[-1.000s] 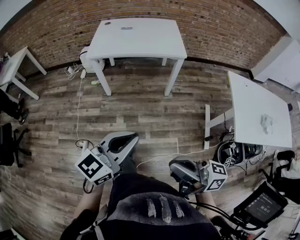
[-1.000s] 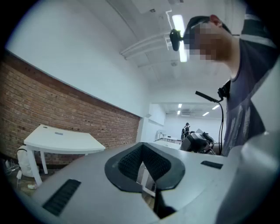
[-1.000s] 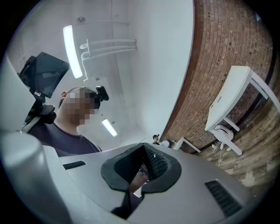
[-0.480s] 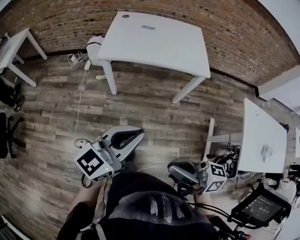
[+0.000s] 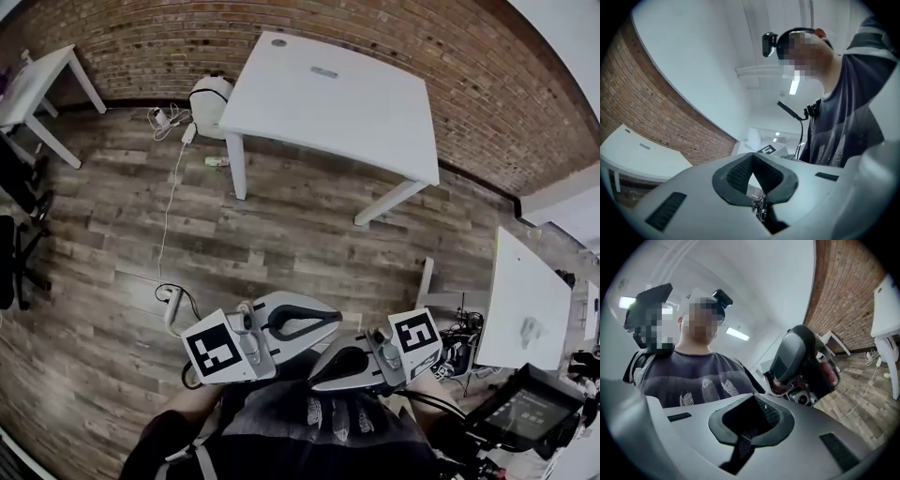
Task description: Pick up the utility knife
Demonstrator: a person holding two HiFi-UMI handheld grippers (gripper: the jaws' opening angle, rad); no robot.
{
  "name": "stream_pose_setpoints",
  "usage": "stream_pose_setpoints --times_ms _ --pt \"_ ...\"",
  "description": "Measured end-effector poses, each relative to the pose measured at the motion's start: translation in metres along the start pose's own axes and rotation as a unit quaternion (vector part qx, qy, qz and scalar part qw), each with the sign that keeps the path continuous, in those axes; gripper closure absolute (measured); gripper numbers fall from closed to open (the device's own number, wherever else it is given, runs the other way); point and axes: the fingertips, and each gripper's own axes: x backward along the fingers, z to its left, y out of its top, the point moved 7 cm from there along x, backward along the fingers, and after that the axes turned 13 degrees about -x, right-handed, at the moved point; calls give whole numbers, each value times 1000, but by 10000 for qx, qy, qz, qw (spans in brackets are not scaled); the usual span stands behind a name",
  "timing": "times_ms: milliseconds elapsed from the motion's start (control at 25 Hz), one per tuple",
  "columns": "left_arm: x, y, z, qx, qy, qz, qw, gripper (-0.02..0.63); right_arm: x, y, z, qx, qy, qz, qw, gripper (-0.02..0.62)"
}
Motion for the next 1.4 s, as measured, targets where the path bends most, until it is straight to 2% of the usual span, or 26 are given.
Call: stream_pose_setpoints --times_ms 160,400,520,640,800,880,1000,1080,1200,1400 --pt "3 5 7 -33 -259 -17 9997 611 -20 12 -8 95 92 688 9975 595" --pt "11 10 30 -65 -82 54 9999 611 -30 30 -14 -192 538 1153 9917 595" --pt "14 10 34 -109 55 115 9999 611 -30 33 -16 -175 545 1062 9927 595" --pt "12 9 36 -174 258 172 9994 611 -16 35 -18 -71 451 592 9972 595" --pt "-8 5 53 -311 601 465 9966 611 38 54 -26 -208 407 -653 9968 596" --pt "-19 4 61 -370 825 618 9940 611 70 64 -35 -228 289 -1464 9885 596" --pt "-35 2 68 -388 1088 783 9902 611 118 76 -44 -108 12 -2557 9667 595" --pt "-51 -1 75 -373 1136 806 9896 611 142 77 -43 54 -186 -2820 9592 596" --pt "-88 1 88 -565 1084 944 9880 611 174 73 -41 171 -359 -2922 9555 595" --pt "-142 -4 96 -832 1108 1599 9774 611 231 70 -38 203 -431 -3126 9487 595"
